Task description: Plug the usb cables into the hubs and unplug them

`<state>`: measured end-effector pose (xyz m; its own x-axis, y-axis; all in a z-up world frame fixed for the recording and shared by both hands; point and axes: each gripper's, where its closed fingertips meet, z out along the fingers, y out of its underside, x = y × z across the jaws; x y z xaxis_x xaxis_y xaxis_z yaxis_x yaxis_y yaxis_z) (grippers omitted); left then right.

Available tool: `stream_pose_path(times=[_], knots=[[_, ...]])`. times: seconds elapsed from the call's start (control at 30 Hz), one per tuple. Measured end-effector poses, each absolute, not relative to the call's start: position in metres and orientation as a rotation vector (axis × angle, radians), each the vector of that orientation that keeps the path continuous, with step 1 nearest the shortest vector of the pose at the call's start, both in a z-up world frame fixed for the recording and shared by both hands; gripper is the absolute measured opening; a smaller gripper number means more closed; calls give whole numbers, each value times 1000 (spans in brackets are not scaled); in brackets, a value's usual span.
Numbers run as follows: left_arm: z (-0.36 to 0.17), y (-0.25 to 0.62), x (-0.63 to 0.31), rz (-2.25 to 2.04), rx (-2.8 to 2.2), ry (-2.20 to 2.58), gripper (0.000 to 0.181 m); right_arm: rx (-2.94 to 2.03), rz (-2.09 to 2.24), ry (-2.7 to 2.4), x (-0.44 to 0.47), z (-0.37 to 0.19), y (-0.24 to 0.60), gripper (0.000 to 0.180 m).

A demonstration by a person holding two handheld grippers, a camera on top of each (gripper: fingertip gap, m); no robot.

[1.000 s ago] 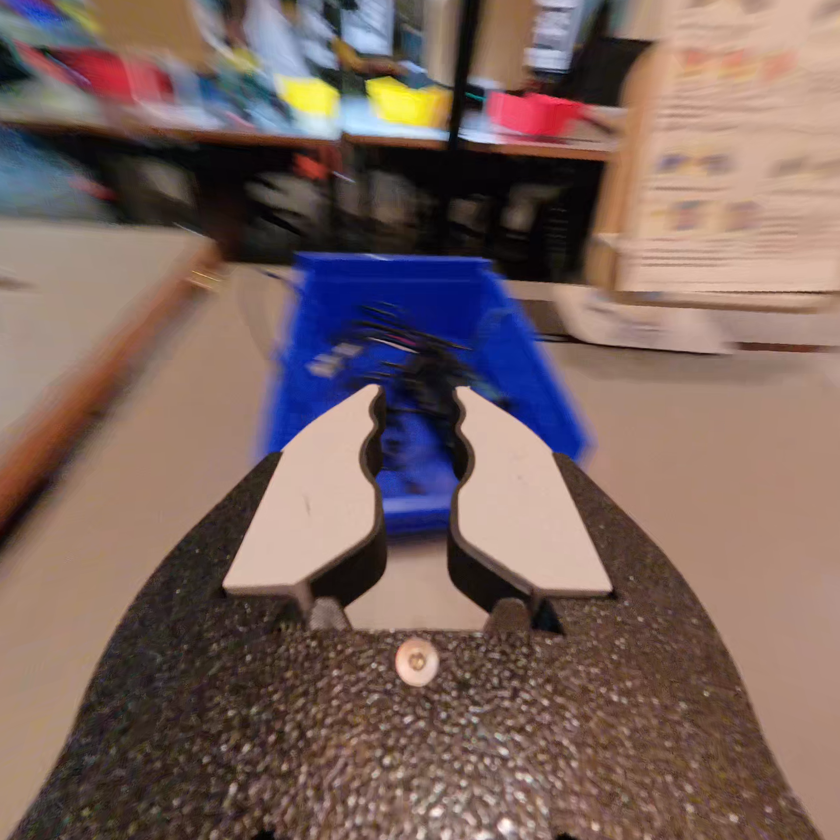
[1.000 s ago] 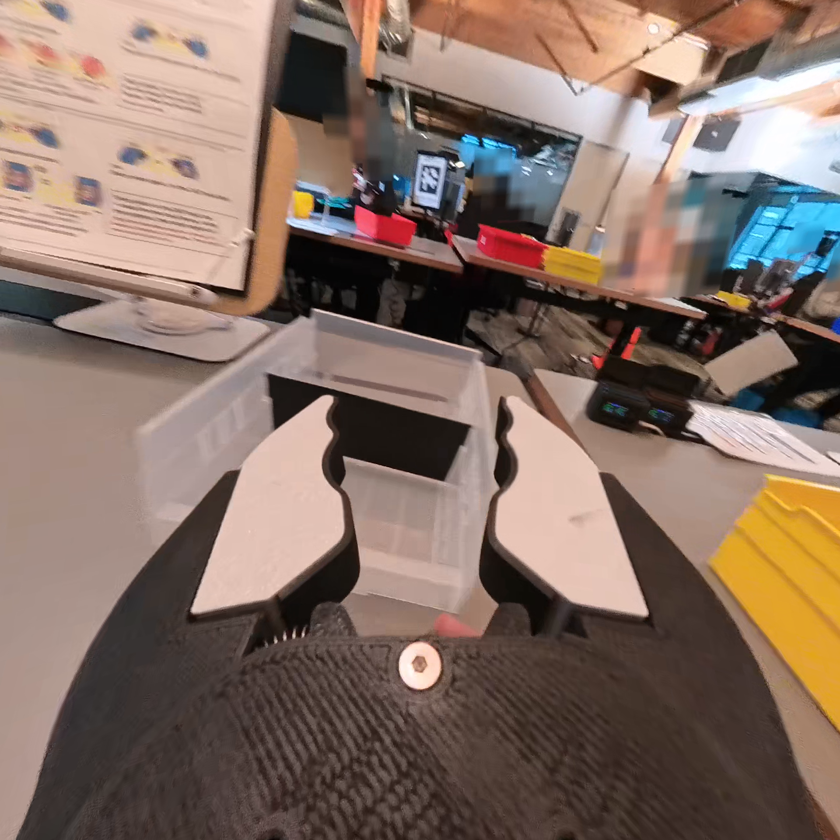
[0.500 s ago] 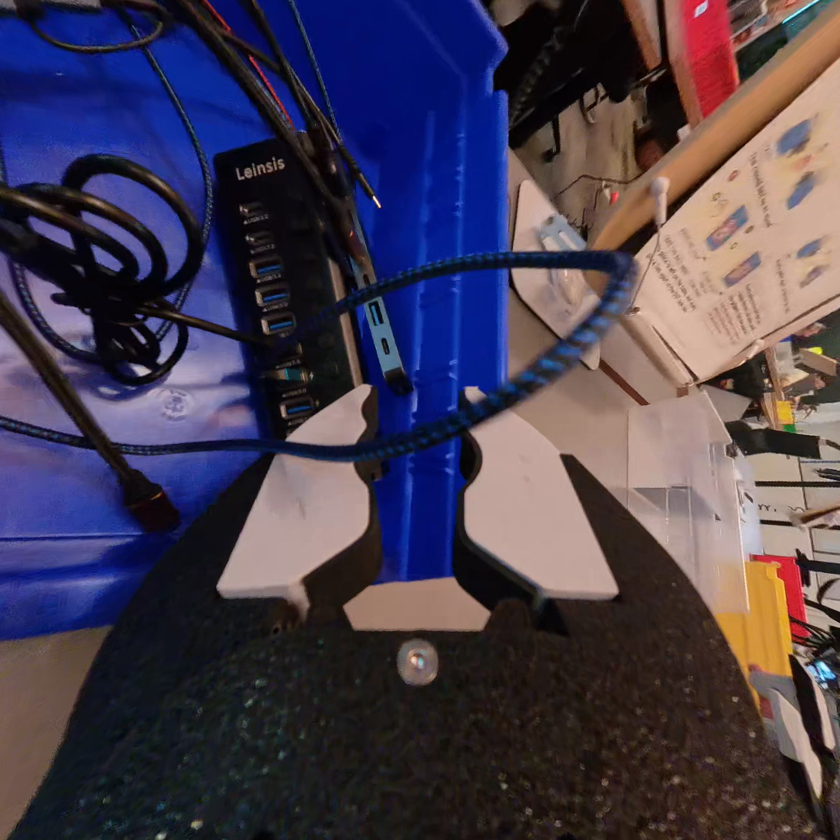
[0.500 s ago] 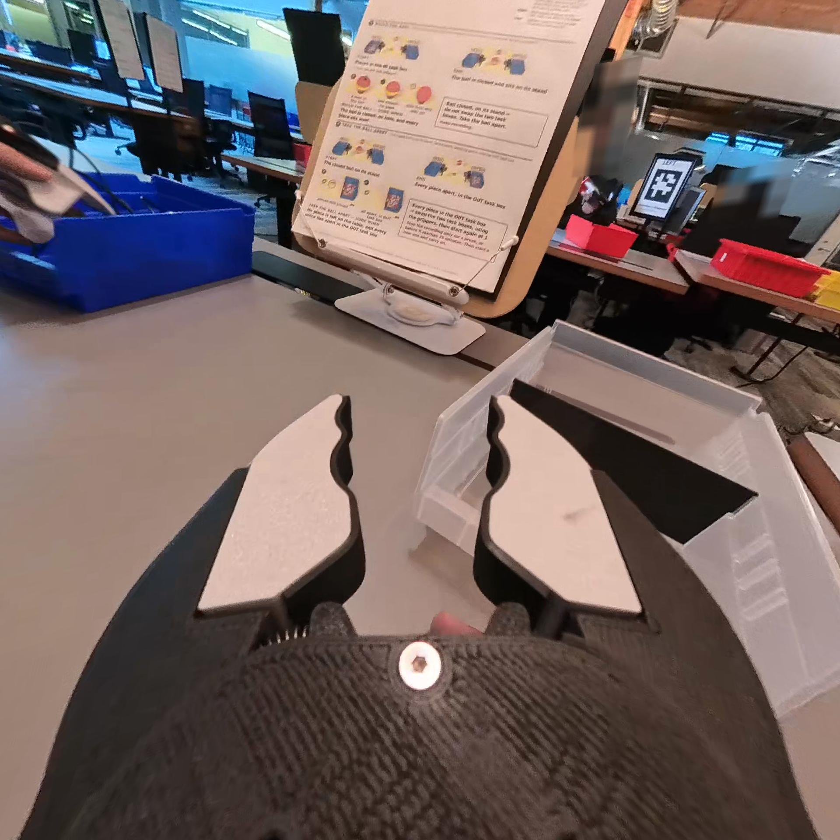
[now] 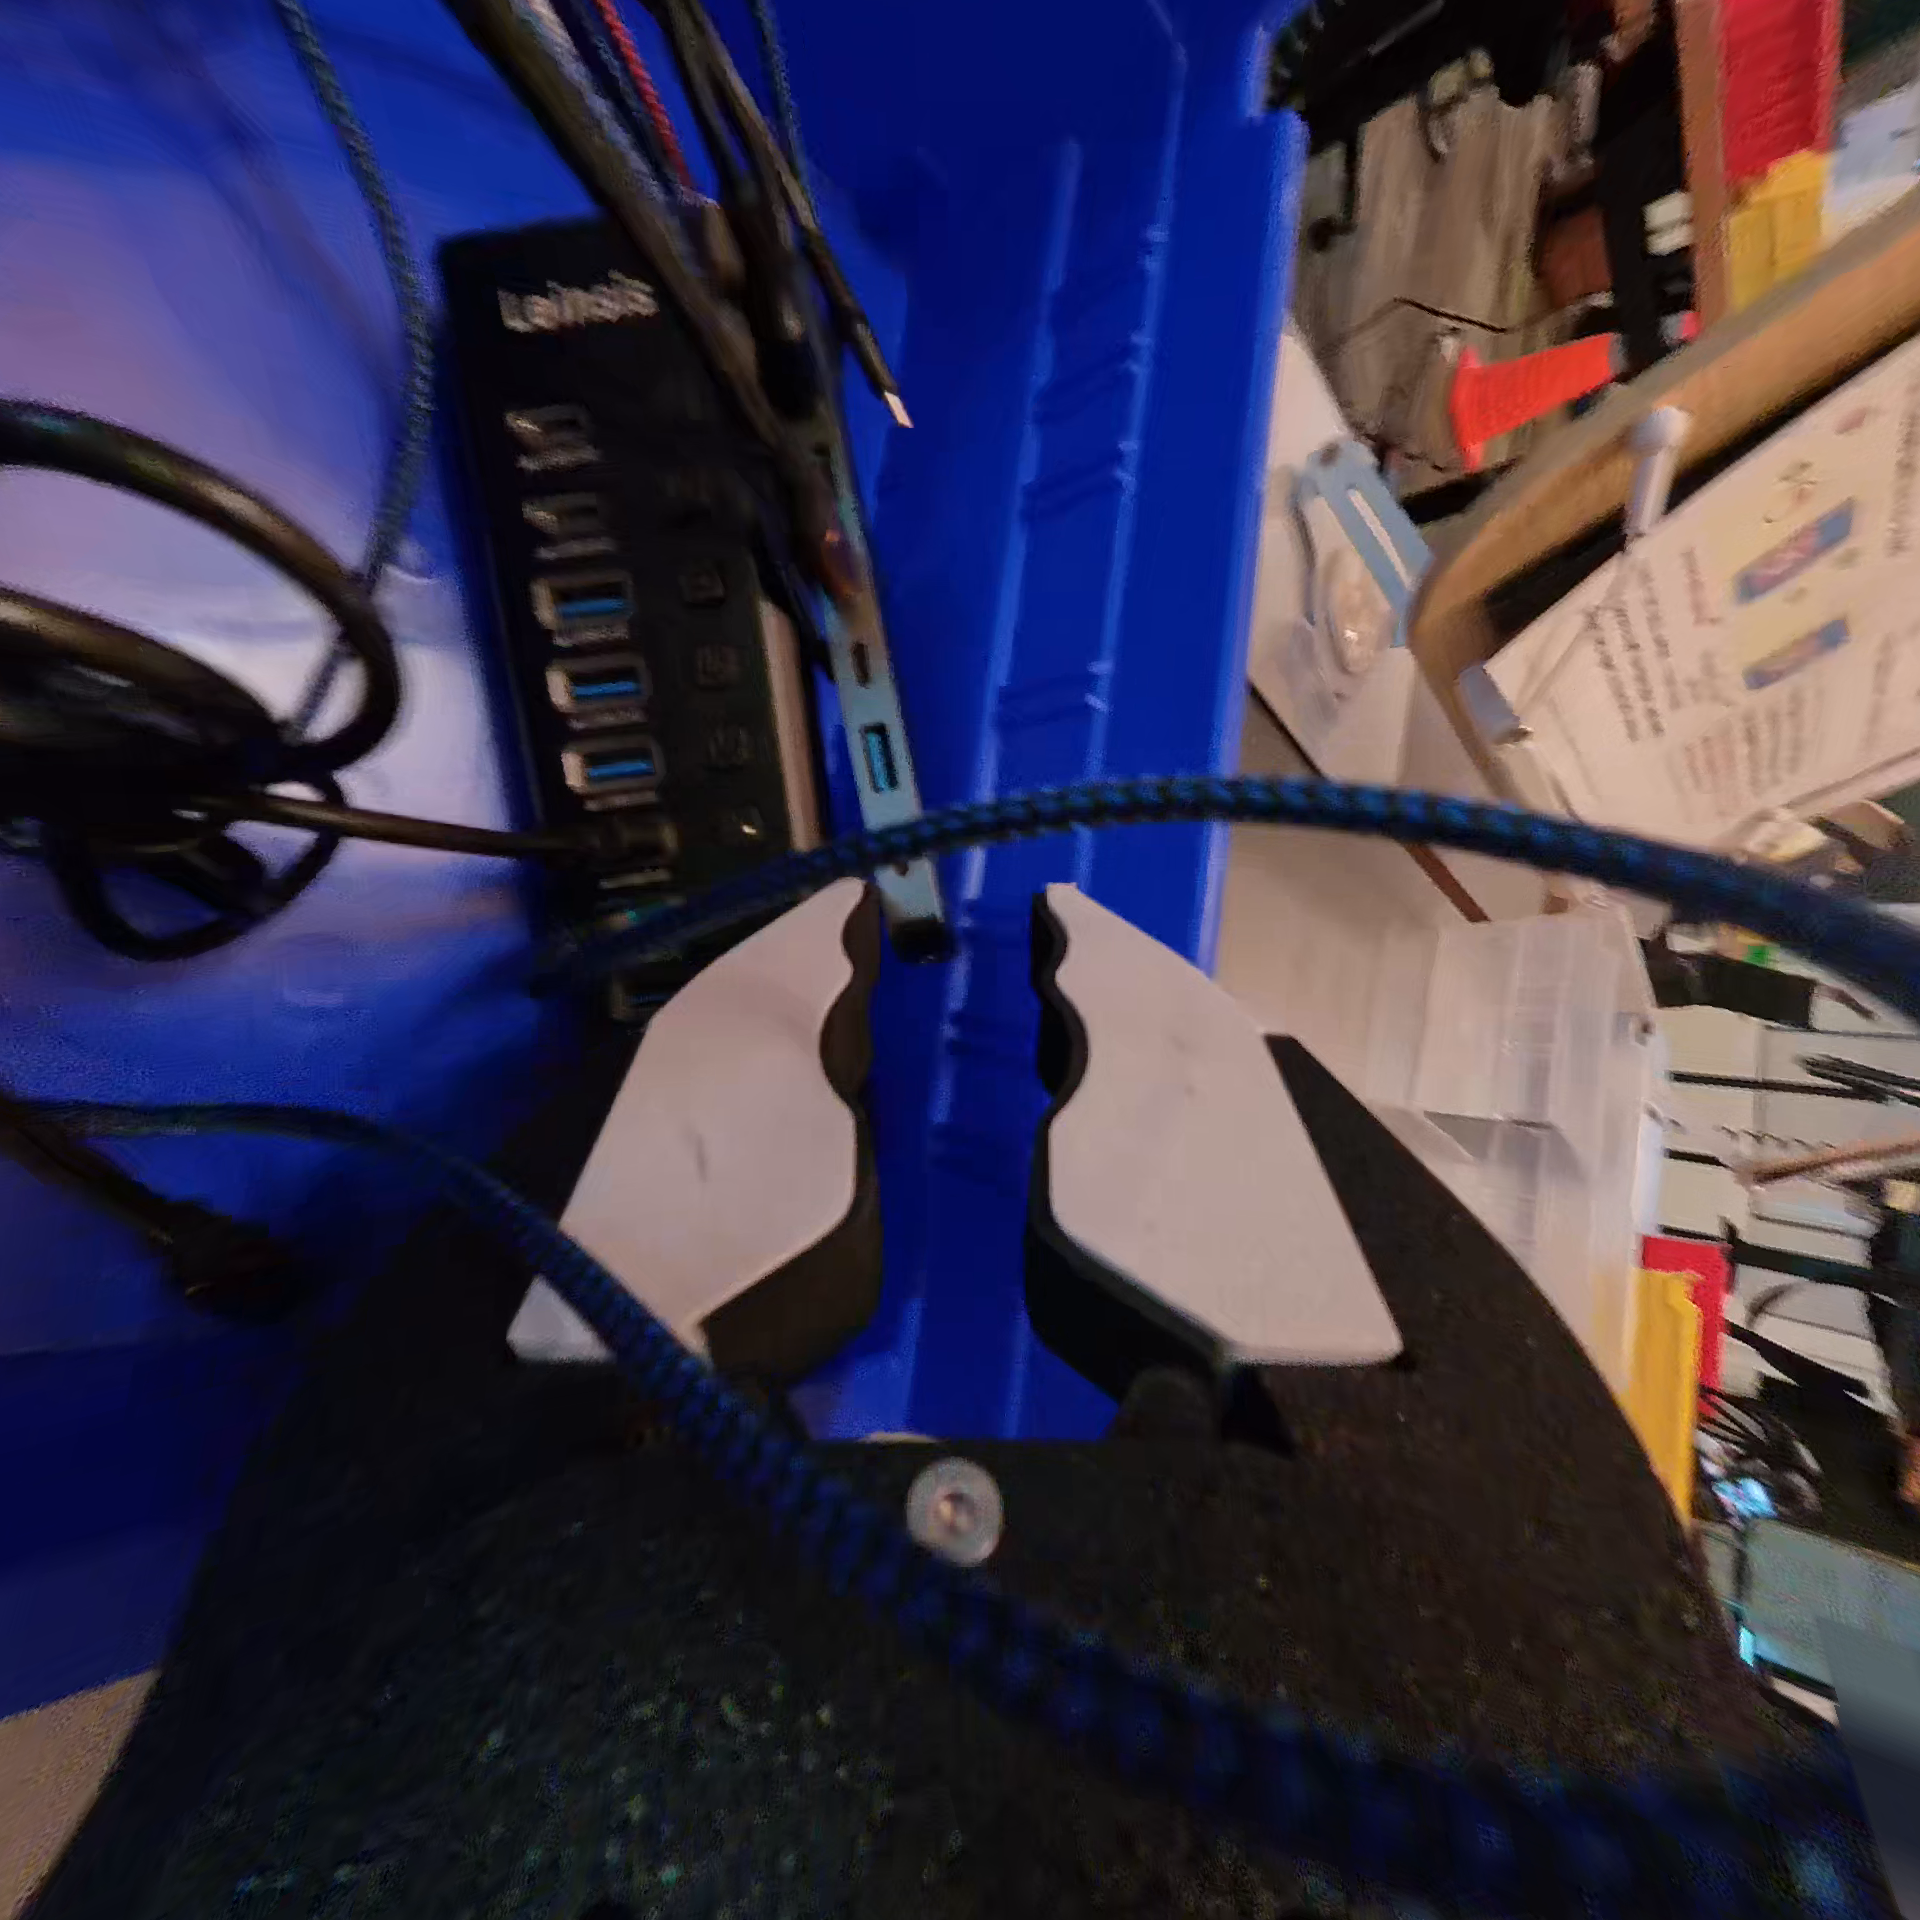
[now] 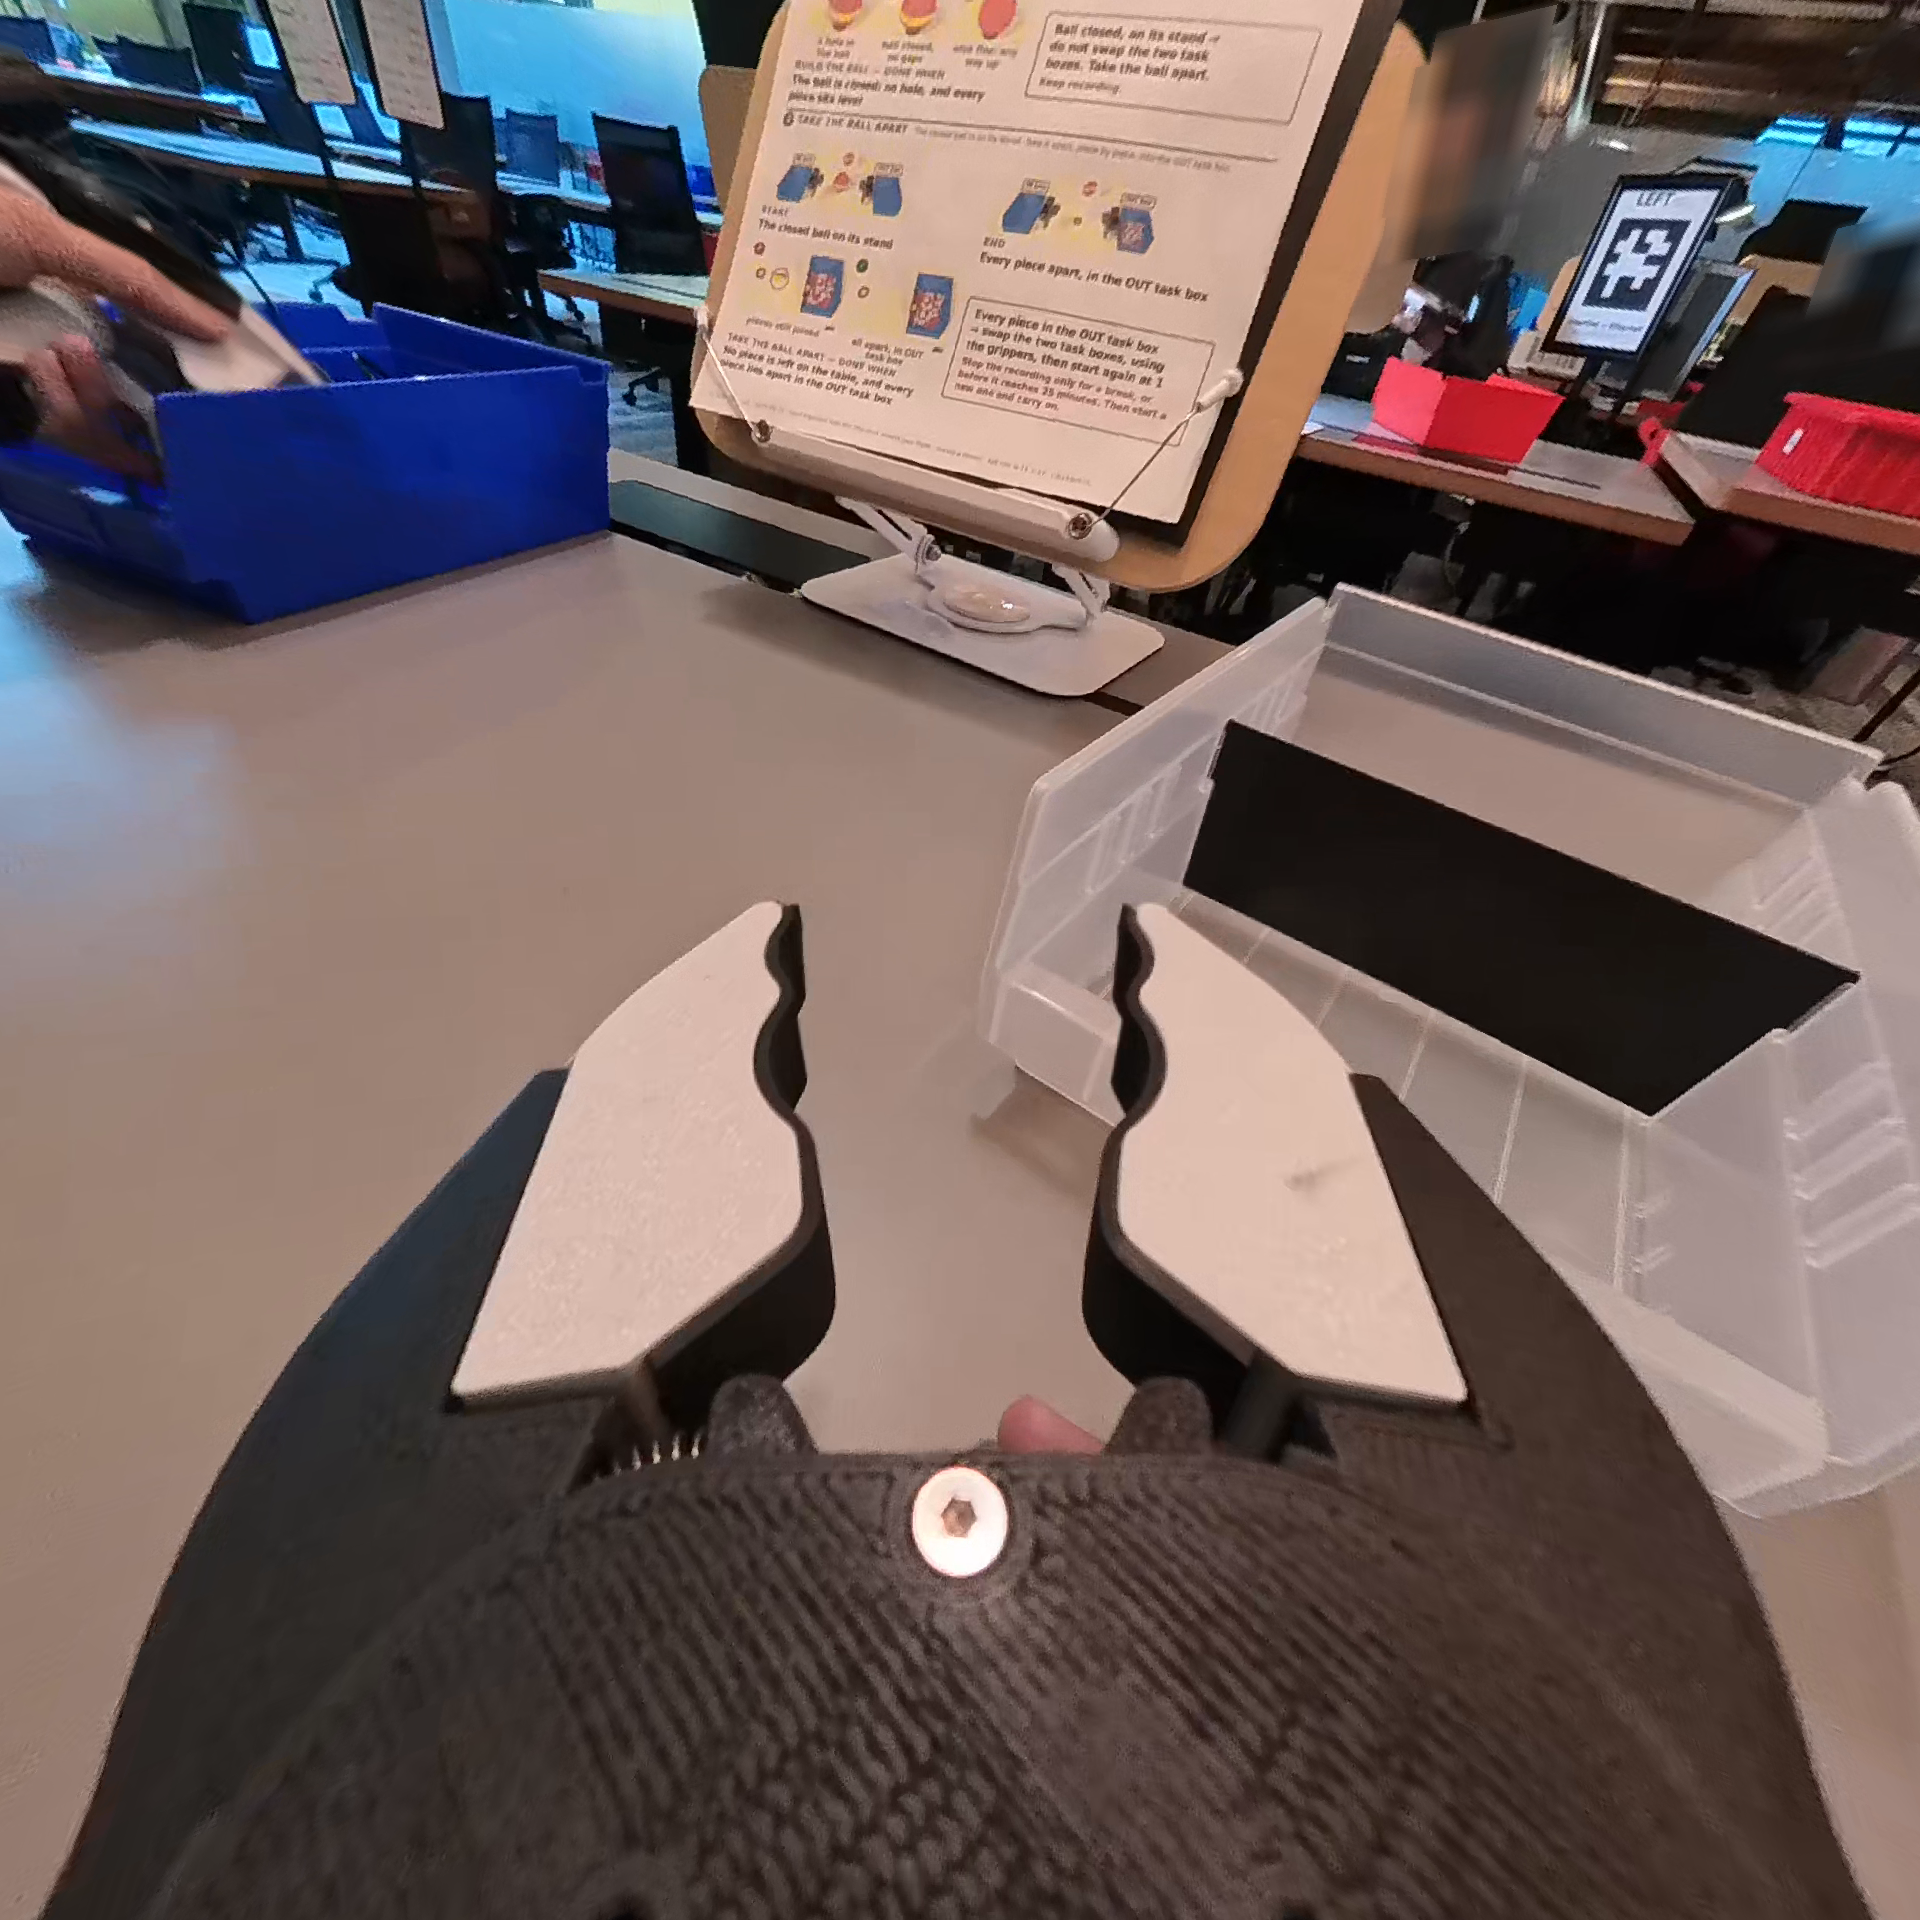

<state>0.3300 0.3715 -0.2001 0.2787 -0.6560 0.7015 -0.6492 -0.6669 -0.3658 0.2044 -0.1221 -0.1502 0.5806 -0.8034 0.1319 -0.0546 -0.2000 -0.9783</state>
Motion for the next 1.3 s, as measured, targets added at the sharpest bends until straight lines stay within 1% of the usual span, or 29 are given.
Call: stream_pose_path(times=[0.03, 0.13, 0.27, 0.37, 0.47, 0.57, 0.63, 0.83, 0.97, 1.1, 1.17, 1.3], knots=[[-197, 371, 330, -1386, -2494, 1278, 29, -1654, -801, 728, 204, -152, -122, 58], [-203, 373, 328, -1295, -2469, 1319, 26, -1651, -793, 735, 204, -154, -123, 58], [-208, 372, 332, -1304, -2479, 1320, 15, -1654, -772, 742, 203, -157, -120, 58], [-211, 376, 334, -1243, -2384, 1359, 12, -1667, -770, 734, 202, -158, -117, 57], [-208, 382, 331, -1131, -2171, 1475, 12, -1676, -753, 724, 199, -158, -111, 57], [-180, 385, 324, -1177, -1936, 1501, 10, -1675, -744, 693, 195, -154, -103, 57], [-155, 390, 313, -1133, -1791, 1508, 10, -1675, -720, 673, 194, -150, -94, 56], [-65, 383, 264, -1072, -1411, 1585, 10, -1670, -654, 491, 189, -118, -40, 55], [-22, 347, 221, -1143, -1247, 1744, 10, -1685, -647, 233, 178, -77, 18, 54], [-15, 292, 186, -1232, -1137, 1967, 10, -1648, -845, -86, 176, -42, 79, 54], [-23, 260, 171, -1316, -1109, 2087, 10, -1628, -1038, -233, 178, -37, 106, 58], [-42, 210, 145, -1517, -1074, 2296, 10, -1715, -1354, -497, 186, -67, 136, 63]])
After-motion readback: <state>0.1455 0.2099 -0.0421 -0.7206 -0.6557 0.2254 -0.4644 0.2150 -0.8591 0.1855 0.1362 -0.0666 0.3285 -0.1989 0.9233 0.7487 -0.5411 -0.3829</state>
